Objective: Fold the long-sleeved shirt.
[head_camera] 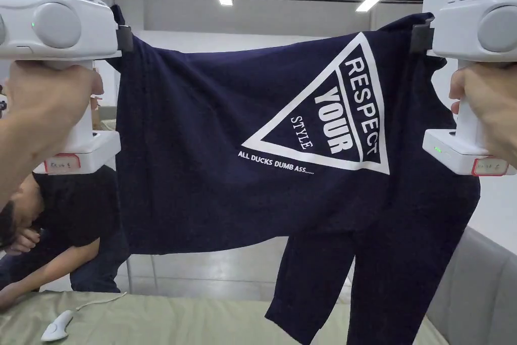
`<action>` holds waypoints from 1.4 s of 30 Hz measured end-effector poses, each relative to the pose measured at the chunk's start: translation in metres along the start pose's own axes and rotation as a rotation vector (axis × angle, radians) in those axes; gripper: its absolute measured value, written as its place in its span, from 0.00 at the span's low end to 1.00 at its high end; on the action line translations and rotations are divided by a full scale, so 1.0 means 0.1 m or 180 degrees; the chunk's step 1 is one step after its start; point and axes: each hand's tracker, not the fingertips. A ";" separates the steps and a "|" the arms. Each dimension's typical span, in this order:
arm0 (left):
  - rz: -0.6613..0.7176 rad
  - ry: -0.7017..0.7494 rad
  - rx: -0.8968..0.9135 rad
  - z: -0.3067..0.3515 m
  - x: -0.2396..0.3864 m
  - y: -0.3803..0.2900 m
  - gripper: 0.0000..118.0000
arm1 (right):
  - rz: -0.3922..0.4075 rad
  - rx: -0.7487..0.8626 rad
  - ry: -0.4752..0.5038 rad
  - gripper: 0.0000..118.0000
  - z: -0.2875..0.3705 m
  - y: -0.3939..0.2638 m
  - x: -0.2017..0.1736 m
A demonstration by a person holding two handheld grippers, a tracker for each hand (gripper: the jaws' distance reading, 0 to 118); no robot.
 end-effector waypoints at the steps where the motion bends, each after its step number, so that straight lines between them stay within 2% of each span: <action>1: -0.0072 0.0000 -0.0050 -0.03 0.01 -0.12 0.07 | -0.0014 0.0033 0.0009 0.09 0.00 -0.11 0.00; 7: -0.0014 -0.0078 -0.0324 0.03 -0.05 -0.91 0.07 | -0.0111 -0.0273 0.0186 0.09 0.11 -0.84 0.06; 12: -0.0083 -0.0163 -0.0622 0.47 -0.08 -1.63 0.07 | -0.0027 -0.0658 0.0332 0.09 0.51 -1.52 0.13; 14: -0.0107 -0.0206 -0.0707 0.70 -0.11 -1.89 0.07 | 0.0073 -0.0792 0.0400 0.09 0.77 -1.79 0.15; 15: -0.0042 -0.0221 -0.0780 0.83 -0.14 -2.04 0.07 | -0.0008 -0.0828 0.0395 0.09 0.94 -1.94 0.18; 19: 0.0118 -0.0349 -0.1111 1.42 -0.23 -2.54 0.07 | -0.0009 -0.1112 0.0480 0.09 1.58 -2.50 0.28; 21: 0.0192 -0.0359 -0.1259 1.74 -0.26 -2.85 0.07 | -0.0181 -0.1220 0.0490 0.09 1.93 -2.81 0.34; 25: 0.0154 -0.0360 -0.1573 2.42 -0.24 -3.45 0.07 | -0.0042 -0.1622 0.0619 0.09 2.71 -3.47 0.38; 26: 0.0274 -0.0427 -0.1654 2.60 -0.27 -3.62 0.07 | -0.0075 -0.1647 0.0640 0.09 2.91 -3.64 0.41; 30: 0.0281 -0.0561 -0.2034 3.30 -0.39 -4.13 0.07 | -0.0145 -0.2002 0.0748 0.09 3.66 -4.15 0.48; 31: 0.0222 -0.0563 -0.2042 3.52 -0.39 -4.21 0.07 | -0.0109 -0.2099 0.0792 0.09 3.87 -4.25 0.50; 32: 0.0286 -0.0550 -0.2152 3.67 -0.42 -4.31 0.07 | -0.0091 -0.2164 0.0805 0.09 4.04 -4.36 0.50; 34: 0.0455 -0.0673 -0.2286 4.02 -0.47 -4.43 0.07 | 0.0119 -0.2448 0.0993 0.09 4.44 -4.43 0.40; 35: 0.0487 -0.0675 -0.2374 4.18 -0.46 -4.46 0.07 | 0.0117 -0.2578 0.0993 0.09 4.58 -4.50 0.38; 36: 0.0427 -0.0776 -0.2563 4.34 -0.46 -4.54 0.07 | 0.0180 -0.2705 0.1169 0.09 4.70 -4.57 0.36; 39: 0.0090 -0.0818 -0.2883 4.67 -0.50 -4.77 0.07 | 0.0383 -0.3114 0.1189 0.09 4.92 -4.88 0.37; 42: -0.0001 -0.0812 -0.3179 4.87 -0.55 -4.96 0.07 | 0.0415 -0.3519 0.1321 0.09 5.07 -5.04 0.35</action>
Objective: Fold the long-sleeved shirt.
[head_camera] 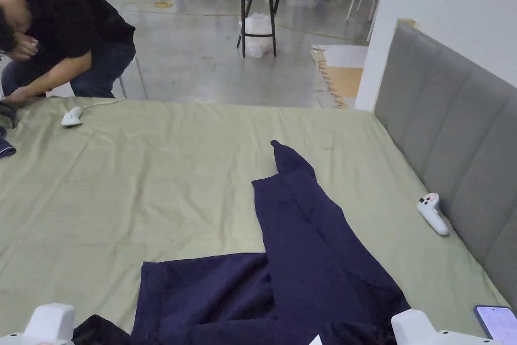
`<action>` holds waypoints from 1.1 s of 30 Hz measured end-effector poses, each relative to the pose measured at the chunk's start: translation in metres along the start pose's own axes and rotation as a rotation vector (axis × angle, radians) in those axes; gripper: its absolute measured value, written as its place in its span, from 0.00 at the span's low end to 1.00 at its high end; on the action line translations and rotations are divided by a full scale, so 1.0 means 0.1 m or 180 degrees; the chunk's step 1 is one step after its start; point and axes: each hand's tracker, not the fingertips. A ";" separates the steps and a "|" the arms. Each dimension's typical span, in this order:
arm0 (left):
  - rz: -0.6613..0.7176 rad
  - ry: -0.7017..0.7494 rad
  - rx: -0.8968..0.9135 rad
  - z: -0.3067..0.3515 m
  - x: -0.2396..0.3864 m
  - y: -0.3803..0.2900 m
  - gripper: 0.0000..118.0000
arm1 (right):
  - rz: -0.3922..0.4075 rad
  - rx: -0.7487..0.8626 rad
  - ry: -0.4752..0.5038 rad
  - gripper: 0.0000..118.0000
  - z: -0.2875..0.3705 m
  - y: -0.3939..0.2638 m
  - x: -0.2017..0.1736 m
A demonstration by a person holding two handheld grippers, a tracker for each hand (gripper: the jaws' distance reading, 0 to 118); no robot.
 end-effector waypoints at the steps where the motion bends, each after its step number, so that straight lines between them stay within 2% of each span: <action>1: -0.0021 0.0074 -0.0065 -0.03 -0.04 -0.04 0.07 | 0.0006 -0.0081 0.0021 0.09 -0.04 -0.06 0.00; 5: 0.0019 0.0040 -0.0194 -0.14 -0.06 -0.12 0.07 | -0.0089 -0.0268 0.0047 0.09 -0.16 -0.09 -0.02; 9: -0.0008 0.0107 -0.0230 -0.22 0.01 -0.11 0.07 | 0.0024 -0.0352 -0.0004 0.10 -0.23 -0.08 -0.12; 10: 0.0016 0.0139 -0.0219 -0.21 0.00 -0.11 0.09 | 0.0053 -0.0322 -0.0044 0.15 -0.22 -0.08 -0.13; 11: 0.0052 0.0121 -0.0200 -0.19 0.00 -0.09 0.15 | 0.0039 -0.0310 -0.0088 0.30 -0.20 -0.07 -0.12; 12: 0.0093 0.0133 -0.0117 -0.14 -0.04 -0.05 0.27 | -0.0048 -0.0248 -0.0171 0.52 -0.16 -0.06 -0.07; 13: 0.0097 0.0174 -0.0079 -0.10 -0.08 -0.01 0.65 | -0.0156 -0.0165 -0.0188 0.83 -0.10 -0.04 -0.04; 14: 0.0056 0.0241 -0.0061 -0.06 -0.05 0.06 0.88 | -0.0207 -0.0010 -0.0137 0.99 0.01 0.00 -0.01; 15: 0.0016 0.0335 0.0053 0.01 -0.05 0.13 0.93 | -0.0263 0.0183 -0.0122 1.00 0.11 0.05 0.01; 16: -0.0039 0.0205 0.0274 0.18 -0.07 0.23 0.88 | -0.0403 0.0411 -0.0102 1.00 0.19 0.11 0.15; 18: 0.0022 0.0260 0.0400 0.36 -0.07 0.44 0.91 | -0.0570 0.0784 -0.0189 1.00 0.40 0.27 0.21; 20: 0.0097 0.0275 0.0772 0.50 -0.02 0.64 0.94 | -0.0676 0.1182 -0.0367 1.00 0.54 0.43 0.25; 21: 0.0097 0.0260 0.0863 0.51 0.18 0.72 0.94 | -0.0720 0.1286 -0.0435 1.00 0.58 0.50 0.25; 23: 0.0149 0.0221 0.0941 0.54 0.30 0.88 0.94 | -0.0748 0.1496 -0.0501 0.93 0.60 0.59 0.25; 24: 0.0202 0.0218 0.0955 0.52 0.34 0.94 0.93 | -0.0745 0.1551 -0.0535 0.81 0.57 0.61 0.25; 25: 0.0261 0.0228 0.0950 0.42 0.34 0.95 0.83 | -0.0751 0.1537 -0.0548 0.50 0.55 0.63 0.23; 26: 0.0308 0.0172 0.0980 0.37 0.37 0.97 0.60 | -0.0760 0.1562 -0.0579 0.14 0.52 0.64 0.22; 27: 0.0329 0.0128 0.0998 0.31 0.40 0.97 0.22 | -0.0769 0.1572 -0.0596 0.00 0.44 0.63 0.21; 28: 0.0351 0.0161 0.1014 0.20 0.43 0.97 0.08 | -0.0773 0.1562 -0.0653 0.00 0.36 0.62 0.19; 29: 0.0392 0.0336 0.1002 0.07 0.43 0.96 0.07 | -0.0785 0.1579 -0.0786 0.00 0.34 0.60 0.19; 30: 0.0347 0.0321 0.1050 -0.03 0.47 0.94 0.07 | -0.0793 0.1546 -0.0680 0.00 0.30 0.59 0.20; 31: 0.0335 0.0290 0.1046 -0.11 0.47 0.96 0.04 | -0.0860 0.1494 -0.0596 0.00 0.25 0.57 0.21; 33: 0.0384 0.0297 0.1023 -0.21 0.51 1.00 0.03 | -0.0822 0.1457 -0.0660 0.00 0.18 0.57 0.13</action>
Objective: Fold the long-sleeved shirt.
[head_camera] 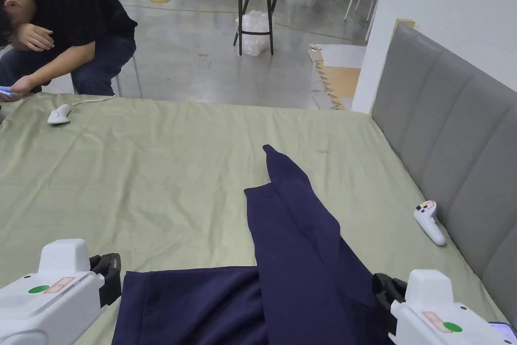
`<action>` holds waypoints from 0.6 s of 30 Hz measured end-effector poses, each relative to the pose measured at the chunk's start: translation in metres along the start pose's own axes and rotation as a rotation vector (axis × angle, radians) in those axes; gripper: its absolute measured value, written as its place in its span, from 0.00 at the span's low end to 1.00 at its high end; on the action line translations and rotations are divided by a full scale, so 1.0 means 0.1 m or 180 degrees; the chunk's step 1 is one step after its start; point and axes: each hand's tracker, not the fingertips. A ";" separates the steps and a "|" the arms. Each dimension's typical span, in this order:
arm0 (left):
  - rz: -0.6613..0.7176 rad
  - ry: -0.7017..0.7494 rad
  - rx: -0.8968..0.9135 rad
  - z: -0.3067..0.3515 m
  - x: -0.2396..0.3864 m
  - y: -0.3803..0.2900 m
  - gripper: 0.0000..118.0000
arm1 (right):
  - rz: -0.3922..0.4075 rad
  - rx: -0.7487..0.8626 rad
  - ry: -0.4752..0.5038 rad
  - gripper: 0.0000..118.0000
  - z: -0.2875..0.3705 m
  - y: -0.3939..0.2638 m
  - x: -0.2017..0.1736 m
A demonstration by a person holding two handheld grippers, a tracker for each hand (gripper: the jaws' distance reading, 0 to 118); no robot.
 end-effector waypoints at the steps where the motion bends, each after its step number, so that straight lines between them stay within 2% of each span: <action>1: 0.0051 0.0029 -0.0010 -0.05 0.01 0.01 0.03 | 0.0016 -0.0028 0.0004 0.00 -0.03 0.00 -0.01; 6: 0.0096 0.0053 -0.0027 -0.40 -0.03 0.12 0.03 | -0.0039 -0.0183 0.0122 0.00 -0.33 0.12 -0.16; 7: 0.0092 0.0061 -0.0029 -0.48 -0.02 0.13 0.03 | -0.0008 -0.0243 0.0170 0.11 -0.50 0.17 -0.23; 8: 0.0102 0.0076 -0.0030 -0.54 0.00 0.13 0.03 | 0.0027 -0.0293 0.0224 0.39 -0.64 0.25 -0.29; 9: 0.0122 0.0084 -0.0055 -0.61 -0.01 0.14 0.03 | 0.0049 -0.0344 0.0249 0.75 -0.81 0.33 -0.38; 10: 0.0130 0.0084 -0.0063 -0.68 -0.03 0.15 0.03 | 0.0057 -0.0414 0.0267 1.00 -1.04 0.42 -0.48; 12: 0.0126 0.0108 -0.0072 -0.81 -0.01 0.13 0.03 | 0.0075 -0.0352 0.0410 0.99 -1.58 0.54 -0.58; 18: 0.0055 0.0175 -0.0122 -1.07 -0.02 0.09 0.03 | 0.0277 -0.0843 0.0625 0.97 -3.16 0.81 -1.09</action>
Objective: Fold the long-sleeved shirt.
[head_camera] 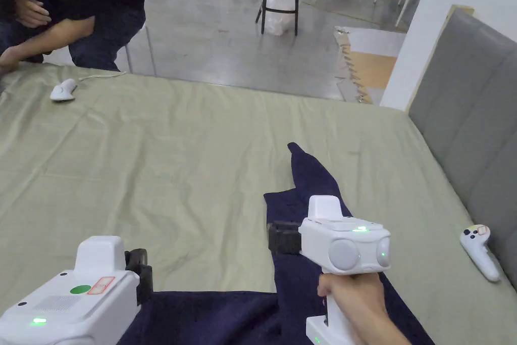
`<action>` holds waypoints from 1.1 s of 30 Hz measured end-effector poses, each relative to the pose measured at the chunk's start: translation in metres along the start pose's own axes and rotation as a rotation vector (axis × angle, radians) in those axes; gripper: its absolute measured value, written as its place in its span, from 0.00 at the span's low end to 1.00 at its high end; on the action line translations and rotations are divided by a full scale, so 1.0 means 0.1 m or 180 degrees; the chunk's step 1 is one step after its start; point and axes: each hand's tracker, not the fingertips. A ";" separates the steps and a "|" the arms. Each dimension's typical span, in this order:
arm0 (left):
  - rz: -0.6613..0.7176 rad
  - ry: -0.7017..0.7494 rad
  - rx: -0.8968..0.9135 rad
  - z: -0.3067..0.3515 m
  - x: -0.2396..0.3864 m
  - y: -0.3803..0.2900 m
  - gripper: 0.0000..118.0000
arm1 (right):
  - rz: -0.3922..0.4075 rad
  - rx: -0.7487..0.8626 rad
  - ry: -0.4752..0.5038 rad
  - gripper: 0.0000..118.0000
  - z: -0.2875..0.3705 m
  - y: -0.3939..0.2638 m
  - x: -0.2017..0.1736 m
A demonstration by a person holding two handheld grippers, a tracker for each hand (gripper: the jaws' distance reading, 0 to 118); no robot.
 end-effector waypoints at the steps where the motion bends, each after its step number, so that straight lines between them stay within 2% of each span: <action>1: 0.0016 -0.0008 -0.0014 -0.03 -0.02 -0.01 0.03 | 0.0020 -0.0094 0.0005 0.92 -0.05 0.05 -0.11; 2: 0.0019 -0.0012 -0.0025 -0.03 0.01 -0.01 0.03 | 0.0001 -0.0191 -0.0002 0.83 -0.25 0.06 -0.09; 3: 0.0023 -0.0001 -0.0033 -0.05 -0.01 -0.02 0.03 | -0.0089 -0.0300 -0.0001 0.69 -0.45 0.04 -0.04; 5: 0.0026 0.0012 -0.0053 -0.06 -0.07 -0.03 0.03 | -0.0189 -0.0606 -0.0014 0.20 -0.63 -0.02 -0.01; 6: 0.0060 0.0010 -0.0064 -0.05 -0.08 -0.02 0.03 | -0.0115 -0.0736 -0.0168 0.08 -0.72 -0.07 0.03; 7: 0.0073 0.0006 -0.0083 -0.06 -0.11 -0.03 0.03 | -0.0036 -0.0648 -0.0419 0.07 -0.74 -0.13 0.07; 8: 0.0075 0.0010 -0.0084 -0.06 -0.14 -0.03 0.03 | -0.0101 -0.0486 -0.0288 0.06 -0.71 -0.15 0.13; 9: 0.0077 0.0023 -0.0083 -0.05 -0.16 -0.03 0.03 | -0.0290 -0.0474 -0.0124 0.05 -0.57 -0.14 0.07; 12: 0.0075 0.0044 -0.0080 -0.03 -0.20 0.00 0.03 | -0.0221 -0.0406 -0.0212 0.01 -0.31 -0.09 0.06; 14: 0.0098 0.0029 -0.0058 0.04 -0.20 0.03 0.03 | -0.0227 -0.0209 -0.0046 0.01 0.04 -0.04 0.03; 17: 0.0060 0.0054 -0.0005 0.17 -0.18 0.07 0.03 | -0.0180 0.0159 0.0069 0.01 0.70 0.05 -0.01; 22: 0.0032 0.0048 0.0137 0.42 -0.12 0.19 0.03 | 0.0144 0.0483 0.0308 0.01 2.03 -0.16 -0.07; 23: 0.0031 0.0024 0.0162 0.48 -0.12 0.21 0.03 | 0.0096 0.0527 0.0322 0.01 2.28 -0.27 -0.08; 25: 0.0026 0.0018 0.0209 0.58 -0.09 0.25 0.03 | 0.0272 0.0445 0.0454 0.01 2.75 -0.46 -0.12; 28: -0.0029 0.0009 0.0275 0.68 -0.06 0.30 0.03 | 0.0326 0.0161 0.0431 0.01 3.24 -0.94 -0.11; 30: -0.0050 -0.0028 0.0296 0.73 -0.02 0.31 0.03 | 0.0288 -0.0099 0.0389 0.01 3.31 -1.25 -0.08; 32: -0.0073 -0.0041 0.0308 0.77 0.03 0.30 0.03 | 0.0386 -0.0408 0.0246 0.01 3.28 -1.61 -0.06; 33: -0.0096 -0.0062 0.0297 0.77 0.06 0.29 0.03 | 0.0338 -0.0578 0.0170 0.01 3.16 -1.76 -0.04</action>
